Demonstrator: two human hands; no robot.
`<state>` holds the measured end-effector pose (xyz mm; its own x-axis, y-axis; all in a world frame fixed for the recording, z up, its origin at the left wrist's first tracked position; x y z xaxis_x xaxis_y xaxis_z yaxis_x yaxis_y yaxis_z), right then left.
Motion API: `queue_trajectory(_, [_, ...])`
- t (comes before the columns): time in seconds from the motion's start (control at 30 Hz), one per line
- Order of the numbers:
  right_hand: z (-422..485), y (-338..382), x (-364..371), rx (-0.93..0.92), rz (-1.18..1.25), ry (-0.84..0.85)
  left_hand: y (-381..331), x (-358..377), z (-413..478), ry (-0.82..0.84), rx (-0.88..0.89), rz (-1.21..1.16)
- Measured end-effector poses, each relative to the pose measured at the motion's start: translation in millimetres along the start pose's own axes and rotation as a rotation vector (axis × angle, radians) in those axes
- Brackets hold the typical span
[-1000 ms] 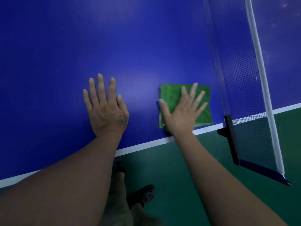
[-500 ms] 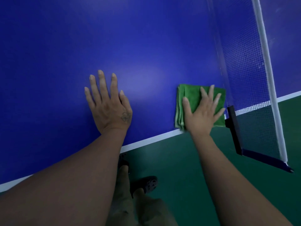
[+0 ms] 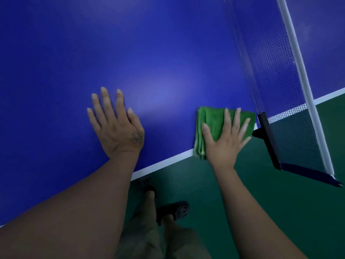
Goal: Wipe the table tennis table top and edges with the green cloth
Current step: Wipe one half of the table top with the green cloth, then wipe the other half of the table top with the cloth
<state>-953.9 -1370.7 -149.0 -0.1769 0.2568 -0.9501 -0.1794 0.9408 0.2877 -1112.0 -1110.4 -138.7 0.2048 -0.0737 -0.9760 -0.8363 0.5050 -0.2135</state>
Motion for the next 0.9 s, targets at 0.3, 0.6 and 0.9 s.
queue_trajectory(0.3, [-59.7,23.3,3.6,-0.088,0.253,0.045,-4.4,-6.0,-2.5,0.032,-0.014,0.026])
queue_trajectory(0.6, [-113.8,6.7,-12.6,-0.229,0.386,0.121,-12.8,-10.9,-10.0,0.13,0.049,-0.032])
queue_trajectory(0.9, [-137.3,-64.1,-100.9,-0.314,0.198,0.231,-70.8,-46.8,-132.5,0.545,0.362,-0.207])
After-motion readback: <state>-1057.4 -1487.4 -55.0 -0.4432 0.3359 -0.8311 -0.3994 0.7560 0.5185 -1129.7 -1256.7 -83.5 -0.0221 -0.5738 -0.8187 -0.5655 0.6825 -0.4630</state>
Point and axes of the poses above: each hand's wrist, its own z-axis towards the middle knuckle, its own x-axis out of the palm, y = z × x, the point moved 5 cm from there along z, towards the middle knuckle, and after that the axes turned 1 degree about x, right-handed, at the moved point
